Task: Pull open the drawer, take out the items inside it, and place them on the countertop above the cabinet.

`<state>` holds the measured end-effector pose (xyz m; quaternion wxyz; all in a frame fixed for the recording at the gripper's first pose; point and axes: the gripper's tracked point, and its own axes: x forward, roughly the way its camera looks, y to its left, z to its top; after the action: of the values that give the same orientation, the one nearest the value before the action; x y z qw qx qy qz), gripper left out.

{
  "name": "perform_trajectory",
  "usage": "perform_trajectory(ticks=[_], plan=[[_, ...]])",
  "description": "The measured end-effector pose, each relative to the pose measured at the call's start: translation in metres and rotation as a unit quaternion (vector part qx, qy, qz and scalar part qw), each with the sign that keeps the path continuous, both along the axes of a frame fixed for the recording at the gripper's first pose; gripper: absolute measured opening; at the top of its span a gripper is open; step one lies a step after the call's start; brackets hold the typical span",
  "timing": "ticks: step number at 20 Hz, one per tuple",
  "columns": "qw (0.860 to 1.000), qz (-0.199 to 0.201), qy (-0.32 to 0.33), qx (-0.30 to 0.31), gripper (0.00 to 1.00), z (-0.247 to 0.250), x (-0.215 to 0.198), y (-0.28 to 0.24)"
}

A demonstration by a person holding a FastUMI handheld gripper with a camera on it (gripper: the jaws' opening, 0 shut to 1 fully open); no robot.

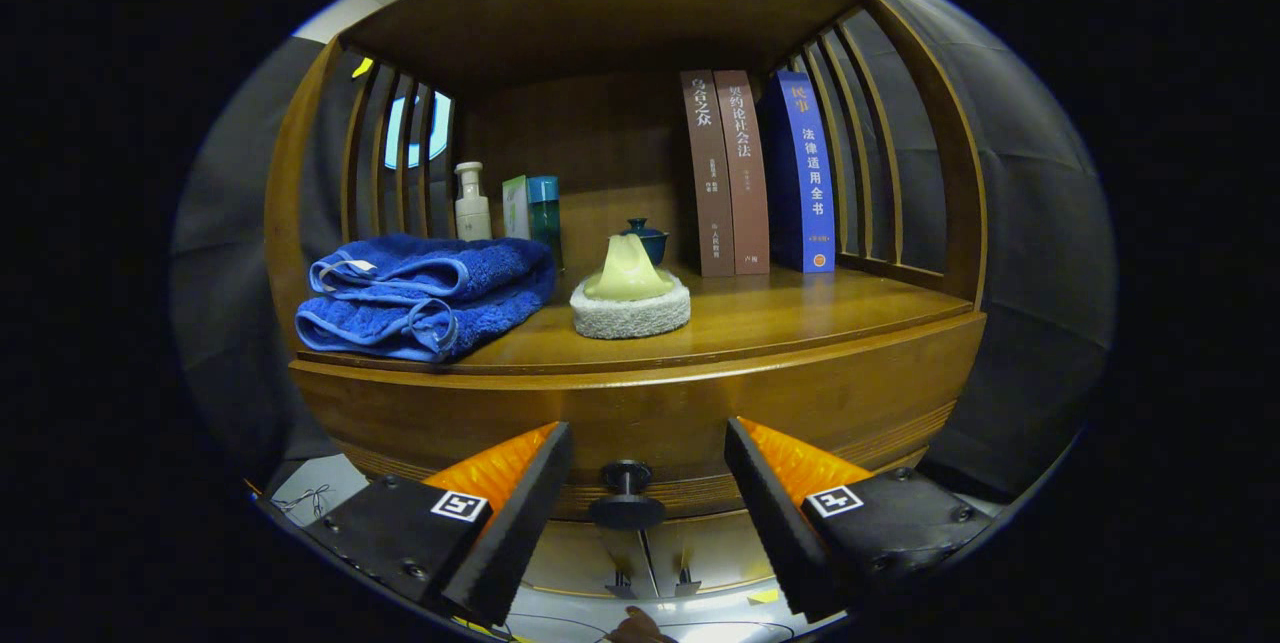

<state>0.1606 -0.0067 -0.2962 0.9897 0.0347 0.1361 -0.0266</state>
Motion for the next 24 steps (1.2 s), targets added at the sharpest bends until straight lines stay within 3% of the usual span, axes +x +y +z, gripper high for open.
perform_trajectory(ticks=[17,24], plan=[[0.991,0.021,-0.129,-0.012,0.99,0.208,-0.101,0.012],[0.988,0.026,-0.148,-0.024,0.99,0.259,-0.148,0.005]])
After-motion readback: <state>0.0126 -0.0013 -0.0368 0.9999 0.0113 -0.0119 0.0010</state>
